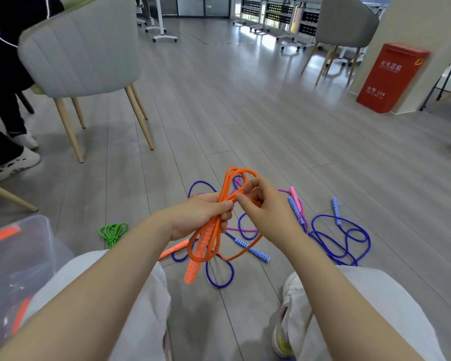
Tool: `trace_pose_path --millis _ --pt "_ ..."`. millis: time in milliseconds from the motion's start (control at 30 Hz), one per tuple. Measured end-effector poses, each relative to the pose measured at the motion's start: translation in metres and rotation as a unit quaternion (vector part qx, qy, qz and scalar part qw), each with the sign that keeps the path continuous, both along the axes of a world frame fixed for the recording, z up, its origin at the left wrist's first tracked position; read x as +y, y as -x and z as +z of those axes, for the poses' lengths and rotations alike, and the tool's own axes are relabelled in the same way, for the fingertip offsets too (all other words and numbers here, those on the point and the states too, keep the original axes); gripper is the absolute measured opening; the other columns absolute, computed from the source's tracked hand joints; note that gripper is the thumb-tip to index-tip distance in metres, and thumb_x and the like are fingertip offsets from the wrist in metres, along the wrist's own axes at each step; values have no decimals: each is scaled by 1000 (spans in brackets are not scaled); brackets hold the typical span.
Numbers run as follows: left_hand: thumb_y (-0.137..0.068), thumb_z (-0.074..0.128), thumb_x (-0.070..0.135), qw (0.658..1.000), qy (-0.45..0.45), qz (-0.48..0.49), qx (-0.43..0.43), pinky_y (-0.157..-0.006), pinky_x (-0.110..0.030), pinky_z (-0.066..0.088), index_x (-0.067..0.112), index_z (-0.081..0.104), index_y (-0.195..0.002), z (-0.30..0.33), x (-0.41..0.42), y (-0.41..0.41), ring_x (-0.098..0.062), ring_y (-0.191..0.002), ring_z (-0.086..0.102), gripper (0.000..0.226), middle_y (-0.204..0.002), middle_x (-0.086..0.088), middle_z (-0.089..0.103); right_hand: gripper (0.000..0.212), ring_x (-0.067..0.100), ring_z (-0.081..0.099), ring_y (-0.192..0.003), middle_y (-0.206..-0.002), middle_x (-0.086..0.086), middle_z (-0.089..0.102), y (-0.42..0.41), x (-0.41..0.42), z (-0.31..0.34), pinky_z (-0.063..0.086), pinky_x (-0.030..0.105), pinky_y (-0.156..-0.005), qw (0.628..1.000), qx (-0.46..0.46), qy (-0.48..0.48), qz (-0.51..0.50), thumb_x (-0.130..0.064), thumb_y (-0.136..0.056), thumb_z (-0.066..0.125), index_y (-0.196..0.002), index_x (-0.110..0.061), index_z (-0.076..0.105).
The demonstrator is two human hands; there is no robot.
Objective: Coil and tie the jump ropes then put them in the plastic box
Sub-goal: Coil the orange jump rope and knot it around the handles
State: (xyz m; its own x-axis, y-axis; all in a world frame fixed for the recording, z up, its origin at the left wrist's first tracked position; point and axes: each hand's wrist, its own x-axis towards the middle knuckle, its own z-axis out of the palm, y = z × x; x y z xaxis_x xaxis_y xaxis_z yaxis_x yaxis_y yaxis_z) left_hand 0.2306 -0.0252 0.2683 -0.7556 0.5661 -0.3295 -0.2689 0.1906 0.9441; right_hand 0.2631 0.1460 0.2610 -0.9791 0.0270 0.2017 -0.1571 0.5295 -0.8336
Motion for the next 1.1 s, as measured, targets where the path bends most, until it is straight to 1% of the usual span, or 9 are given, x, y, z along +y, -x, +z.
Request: trace_pose_path --millis 133,300,367,467,567,800,933,1000,1100 --pt "-102 45 19 998 -36 58 13 -72 -30 50 12 56 -95 2 -5 6 -16 -67 55 15 -67 3 53 17 5 41 -49 -57 -7 50 3 10 5 37 22 -52 1000 -29 4 -11 -36 -91 63 -89 -21 55" --pt "-102 43 14 963 -79 245 74 -58 -24 47 14 51 -80 8 -19 22 -14 -57 52 24 -61 4 54 11 10 47 -58 -68 -2 58 5 28 14 39 15 -51 998 -54 -10 -36 -32 -92 61 -84 -25 59" --pt "-103 42 15 937 -115 322 68 -58 -25 45 16 49 -79 8 -25 30 -12 -55 50 24 -58 7 53 10 12 52 -63 -73 5 63 5 36 17 42 19 -54 997 -61 -1 -40 -31 -92 60 -83 -26 60" --pt "-103 41 17 871 -190 452 41 -58 -24 41 19 47 -79 7 -37 40 -9 -55 46 24 -57 7 48 10 12 51 -61 -77 11 67 6 48 23 42 27 -57 996 -64 -9 -67 -28 -91 60 -84 -22 62" --pt "-103 41 20 823 -234 518 2 -53 -19 39 18 47 -78 7 -46 46 -7 -50 45 26 -48 10 47 8 11 47 -56 -72 6 63 6 55 27 39 28 -59 994 -63 10 -86 -22 -91 59 -84 -20 63" --pt "-103 43 23 895 -171 411 -28 -63 -27 41 18 51 -82 -1 -26 37 -11 -55 46 24 -50 9 48 8 11 53 -63 -69 1 64 0 26 20 43 28 -62 988 -62 117 -76 -20 -92 61 -85 -17 63" --pt "-104 42 24 929 -154 333 -48 -57 -25 46 15 52 -84 2 -10 23 -12 -55 47 23 -54 6 49 5 4 56 -57 -67 -1 66 0 7 14 44 23 -59 977 -62 194 -56 -16 -92 63 -90 -12 64" --pt "-103 42 25 941 -150 300 -54 -52 -23 49 14 52 -85 4 -5 18 -12 -54 50 23 -58 4 51 6 -1 56 -55 -70 4 66 -2 -2 13 44 16 -57 976 -64 207 -31 -12 -92 63 -93 -6 64" --pt "-103 43 27 957 -131 257 -43 -59 -25 53 12 55 -92 6 -3 12 -12 -59 55 22 -69 0 57 8 -3 56 -55 -73 7 66 -4 -11 11 44 11 -56 981 -60 183 3 -8 -91 63 -95 0 64"
